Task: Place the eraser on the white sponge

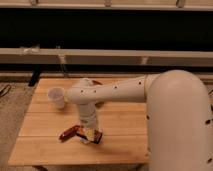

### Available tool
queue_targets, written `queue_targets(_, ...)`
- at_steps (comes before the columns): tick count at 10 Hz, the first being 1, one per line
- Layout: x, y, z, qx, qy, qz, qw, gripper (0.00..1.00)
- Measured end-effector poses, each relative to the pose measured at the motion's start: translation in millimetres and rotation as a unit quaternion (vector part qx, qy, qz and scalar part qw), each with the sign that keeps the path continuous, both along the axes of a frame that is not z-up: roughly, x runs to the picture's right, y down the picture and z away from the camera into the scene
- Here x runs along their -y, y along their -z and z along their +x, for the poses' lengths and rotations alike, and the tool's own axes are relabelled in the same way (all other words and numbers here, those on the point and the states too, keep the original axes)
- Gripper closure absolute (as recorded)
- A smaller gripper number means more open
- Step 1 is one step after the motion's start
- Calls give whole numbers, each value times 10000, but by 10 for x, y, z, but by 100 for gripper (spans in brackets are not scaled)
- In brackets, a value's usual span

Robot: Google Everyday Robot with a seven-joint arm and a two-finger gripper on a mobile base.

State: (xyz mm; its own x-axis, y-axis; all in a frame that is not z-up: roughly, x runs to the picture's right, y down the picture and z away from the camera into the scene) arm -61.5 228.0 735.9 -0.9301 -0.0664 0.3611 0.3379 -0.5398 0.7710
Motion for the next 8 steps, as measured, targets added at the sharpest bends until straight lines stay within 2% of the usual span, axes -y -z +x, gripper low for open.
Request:
queue_targets(4, 53, -151, 50, -152, -42, 80, 9998, 20)
queue_targets(8, 127, -198, 103, -294, -200, 179, 9992, 20)
